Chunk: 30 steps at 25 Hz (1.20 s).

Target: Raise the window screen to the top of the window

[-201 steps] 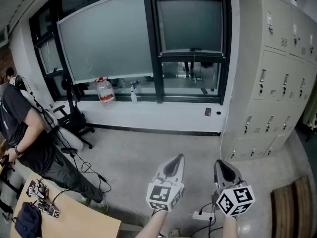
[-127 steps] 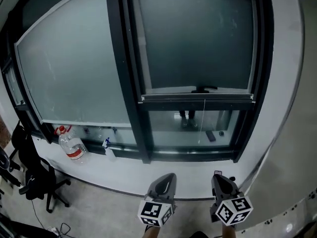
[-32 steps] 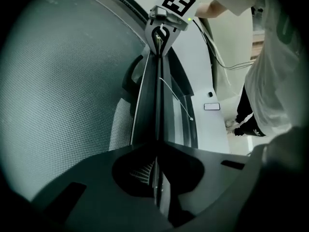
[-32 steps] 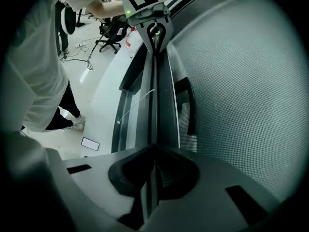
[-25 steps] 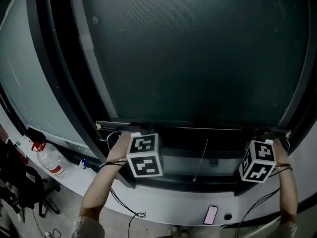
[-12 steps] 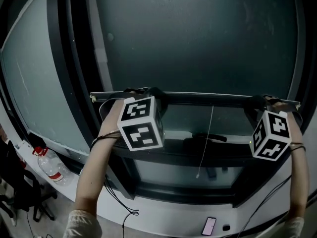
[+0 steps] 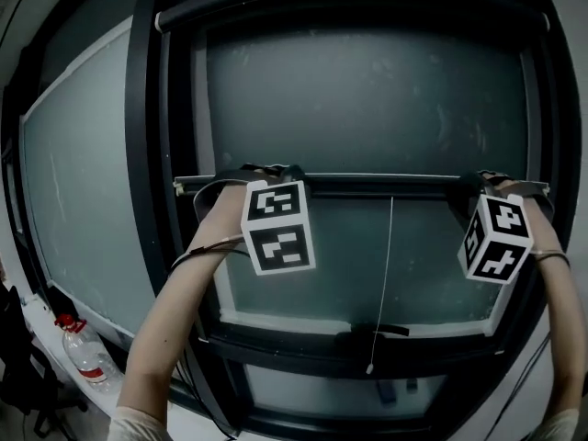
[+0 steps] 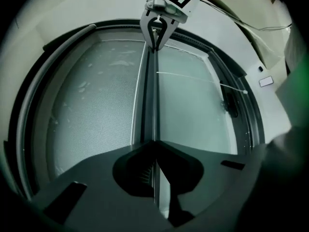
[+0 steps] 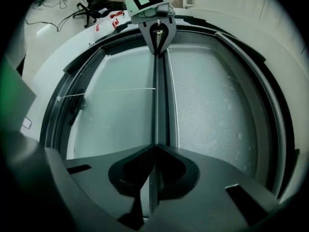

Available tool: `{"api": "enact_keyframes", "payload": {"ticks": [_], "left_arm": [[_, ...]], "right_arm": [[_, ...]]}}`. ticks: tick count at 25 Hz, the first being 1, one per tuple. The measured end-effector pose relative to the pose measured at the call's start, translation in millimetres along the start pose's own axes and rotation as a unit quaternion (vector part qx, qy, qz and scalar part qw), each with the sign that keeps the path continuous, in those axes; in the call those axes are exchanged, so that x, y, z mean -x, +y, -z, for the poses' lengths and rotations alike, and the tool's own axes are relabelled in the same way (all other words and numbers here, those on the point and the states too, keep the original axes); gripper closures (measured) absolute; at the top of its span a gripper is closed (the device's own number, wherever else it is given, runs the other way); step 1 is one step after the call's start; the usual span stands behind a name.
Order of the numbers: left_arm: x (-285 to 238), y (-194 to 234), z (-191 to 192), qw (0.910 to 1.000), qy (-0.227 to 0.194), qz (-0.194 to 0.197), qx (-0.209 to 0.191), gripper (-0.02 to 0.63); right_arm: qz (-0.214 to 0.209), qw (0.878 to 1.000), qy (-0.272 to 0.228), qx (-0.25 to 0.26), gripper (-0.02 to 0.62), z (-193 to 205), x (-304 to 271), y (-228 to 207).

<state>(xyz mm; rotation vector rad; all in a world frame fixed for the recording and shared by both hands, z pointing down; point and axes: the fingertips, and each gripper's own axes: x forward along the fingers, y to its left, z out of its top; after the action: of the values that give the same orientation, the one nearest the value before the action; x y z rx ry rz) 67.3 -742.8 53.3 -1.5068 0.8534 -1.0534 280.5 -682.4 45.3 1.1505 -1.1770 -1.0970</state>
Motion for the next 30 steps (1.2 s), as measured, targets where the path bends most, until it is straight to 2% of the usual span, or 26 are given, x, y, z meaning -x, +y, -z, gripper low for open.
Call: {"api": "enact_keyframes", "payload": {"ticks": [8,17,22,24,27,30], "left_arm": [[17.1,105.3,-4.0,0.9983,0.019,-0.055,0.0,0.591],[30.5,185.8,-7.7,0.9944,0.035,-0.1,-0.001,0.591],[37.3,221.2,-9.4,0.992,0.03,-0.122,0.005,0.591],[40.2,233.7,-10.2,0.9893,0.034,-0.142,-0.005,0.591],[42.0,248.9,-9.3,0.9797,0.045,-0.19,-0.044,0.591],[44.9,264.9,-10.0,0.9721,0.03,-0.23,-0.038,0.591]], "right_arm": [[0.056,0.998,0.03,0.004,0.575,1.2,10.1,-106.3],[0.119,0.992,0.028,-0.01,0.574,2.7,19.8,-189.0],[0.166,0.986,0.03,-0.013,0.574,3.0,23.0,-223.9],[0.183,0.982,0.034,-0.016,0.574,3.3,24.9,-236.7],[0.205,0.978,0.045,-0.012,0.574,2.8,24.4,-252.0],[0.222,0.974,0.048,-0.009,0.574,3.1,25.9,-267.4]]}}
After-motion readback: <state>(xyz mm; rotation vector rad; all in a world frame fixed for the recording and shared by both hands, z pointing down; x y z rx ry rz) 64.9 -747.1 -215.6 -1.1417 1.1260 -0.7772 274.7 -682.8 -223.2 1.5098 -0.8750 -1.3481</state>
